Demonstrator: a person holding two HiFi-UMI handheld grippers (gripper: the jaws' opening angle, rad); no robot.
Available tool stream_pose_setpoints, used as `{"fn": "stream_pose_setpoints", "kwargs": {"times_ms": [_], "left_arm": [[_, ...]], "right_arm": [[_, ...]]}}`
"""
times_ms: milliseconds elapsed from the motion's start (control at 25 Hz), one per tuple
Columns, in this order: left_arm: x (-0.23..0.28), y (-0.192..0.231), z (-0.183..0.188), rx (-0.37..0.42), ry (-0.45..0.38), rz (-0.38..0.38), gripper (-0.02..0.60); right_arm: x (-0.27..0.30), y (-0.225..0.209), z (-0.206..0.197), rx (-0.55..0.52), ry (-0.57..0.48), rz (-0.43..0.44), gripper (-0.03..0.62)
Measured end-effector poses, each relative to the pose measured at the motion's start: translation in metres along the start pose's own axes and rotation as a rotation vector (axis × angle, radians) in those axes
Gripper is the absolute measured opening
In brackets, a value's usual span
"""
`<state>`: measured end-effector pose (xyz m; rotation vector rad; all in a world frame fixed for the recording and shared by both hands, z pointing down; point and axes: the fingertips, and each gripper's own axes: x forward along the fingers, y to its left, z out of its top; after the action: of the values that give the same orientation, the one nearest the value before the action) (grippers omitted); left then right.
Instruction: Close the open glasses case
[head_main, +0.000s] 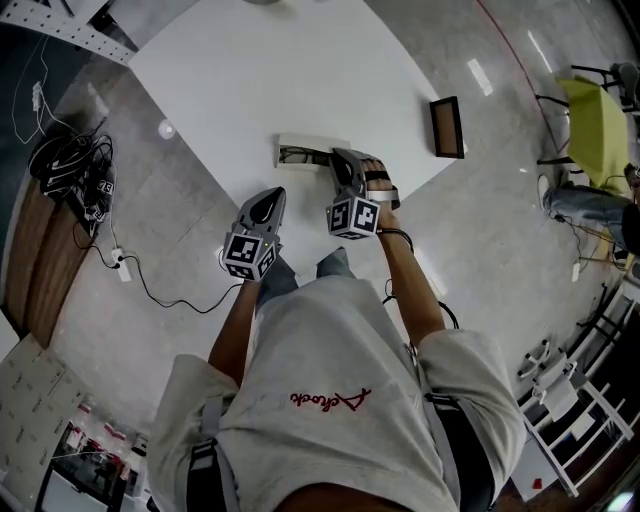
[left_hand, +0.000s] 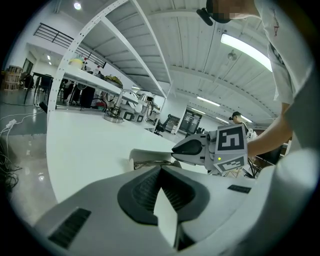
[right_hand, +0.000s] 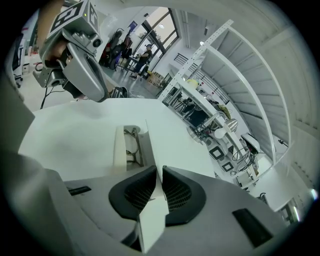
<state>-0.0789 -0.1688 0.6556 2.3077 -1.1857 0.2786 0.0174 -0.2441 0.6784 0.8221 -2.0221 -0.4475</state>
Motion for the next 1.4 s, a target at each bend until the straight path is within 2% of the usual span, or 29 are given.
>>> {"fn": "stream_pose_setpoints", "kwargs": {"times_ms": [600,1000,1040,1080,1400], "left_arm": [[0.005,-0.006,0.003,0.017,-0.001,-0.012,0.025],[0.000,-0.006,0.005,0.020,-0.007,-0.007,0.025],[0.000,-0.005,0.006,0.022,-0.009,-0.006,0.026],[-0.001,-0.005,0.006,0.023,-0.009,-0.006,0.025],[-0.002,-0.012,0.005,0.028,-0.010,-0.006,0.025]], "right_arm": [[-0.010,0.062,-0.017,0.012,0.038,0.113,0.072],[-0.011,0.059,-0.014,0.022,0.041,0.098,0.072],[-0.012,0.055,-0.011,0.025,0.035,0.080,0.055],[-0.013,0.052,-0.009,0.028,0.028,0.063,0.009],[-0.021,0.047,-0.006,0.057,0.005,0.044,0.009]]}}
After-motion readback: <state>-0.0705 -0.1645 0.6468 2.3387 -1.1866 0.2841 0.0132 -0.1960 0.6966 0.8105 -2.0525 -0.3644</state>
